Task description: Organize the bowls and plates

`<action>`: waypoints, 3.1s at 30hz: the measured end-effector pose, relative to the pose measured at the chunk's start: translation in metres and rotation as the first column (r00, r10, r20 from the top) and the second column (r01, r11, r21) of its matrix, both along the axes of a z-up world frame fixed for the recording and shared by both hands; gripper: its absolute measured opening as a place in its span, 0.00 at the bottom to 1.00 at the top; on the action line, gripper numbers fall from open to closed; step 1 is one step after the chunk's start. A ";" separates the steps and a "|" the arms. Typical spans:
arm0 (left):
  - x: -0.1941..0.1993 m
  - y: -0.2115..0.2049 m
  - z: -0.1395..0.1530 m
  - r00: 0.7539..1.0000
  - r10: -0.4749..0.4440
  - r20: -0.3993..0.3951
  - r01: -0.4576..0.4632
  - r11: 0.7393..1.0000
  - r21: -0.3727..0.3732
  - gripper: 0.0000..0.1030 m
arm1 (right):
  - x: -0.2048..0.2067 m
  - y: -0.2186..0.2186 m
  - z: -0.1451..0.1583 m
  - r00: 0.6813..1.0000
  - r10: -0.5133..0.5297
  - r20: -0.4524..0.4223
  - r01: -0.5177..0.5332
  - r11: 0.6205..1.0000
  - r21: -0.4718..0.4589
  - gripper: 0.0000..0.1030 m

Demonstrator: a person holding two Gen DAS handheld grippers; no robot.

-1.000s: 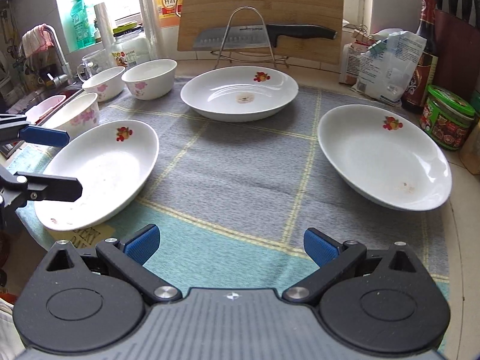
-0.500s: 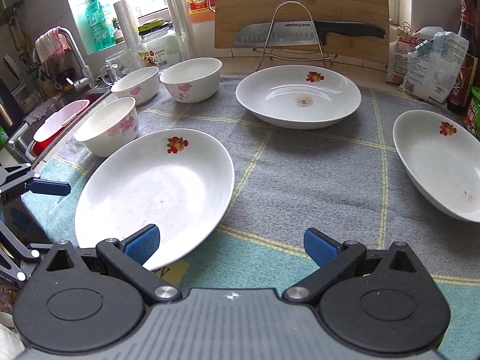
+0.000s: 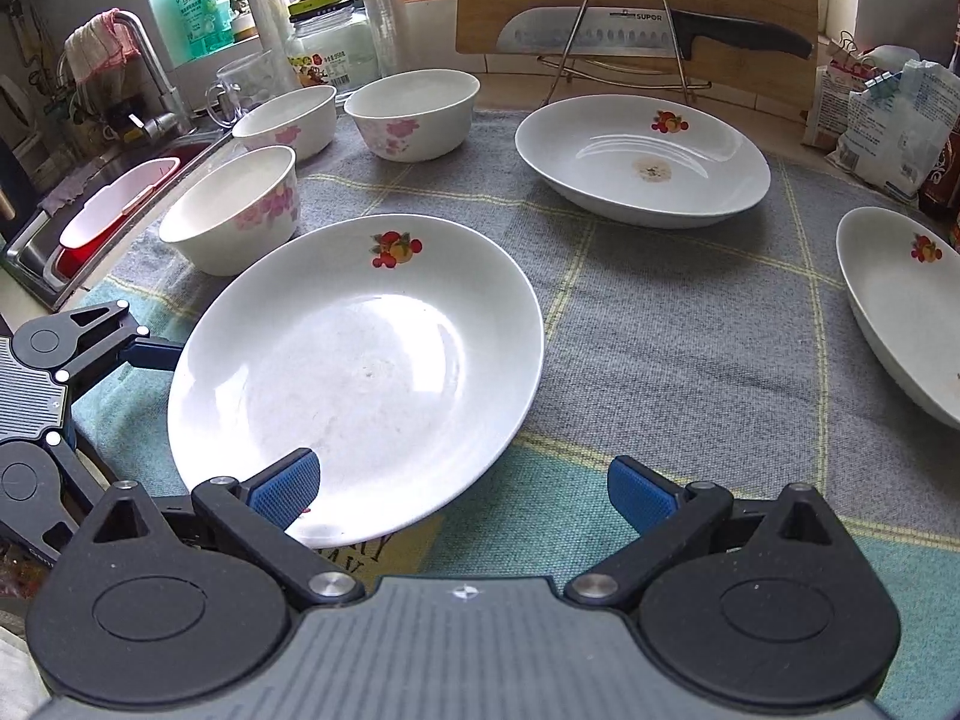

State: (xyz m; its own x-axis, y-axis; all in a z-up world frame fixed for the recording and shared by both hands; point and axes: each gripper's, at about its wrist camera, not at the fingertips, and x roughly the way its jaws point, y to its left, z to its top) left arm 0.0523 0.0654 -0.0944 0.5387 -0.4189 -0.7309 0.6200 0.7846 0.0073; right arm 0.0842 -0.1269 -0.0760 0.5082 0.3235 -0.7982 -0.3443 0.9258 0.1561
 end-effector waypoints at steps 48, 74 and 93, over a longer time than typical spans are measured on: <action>0.009 0.003 -0.002 0.985 -0.164 0.059 0.165 0.986 -0.009 1.00 | 0.113 0.019 -0.005 0.905 0.327 -0.272 -0.281 0.939 0.196 1.00; 0.013 -0.008 0.010 0.982 -0.182 0.059 0.180 0.983 0.031 0.99 | 0.110 0.013 0.000 0.891 0.346 -0.293 -0.300 0.935 0.190 1.00; 0.030 -0.072 0.034 0.968 -0.236 0.082 0.235 0.972 0.024 0.99 | 0.107 -0.058 0.030 0.923 0.305 -0.232 -0.262 0.944 0.200 1.00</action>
State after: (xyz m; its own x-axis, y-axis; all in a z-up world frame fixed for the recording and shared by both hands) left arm 0.0825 -0.0071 -0.0607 0.4857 -0.5313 -0.6941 0.7841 0.6158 0.0773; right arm 0.1911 -0.1848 -0.0458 0.1609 0.5596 -0.8130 -0.5168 0.7496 0.4136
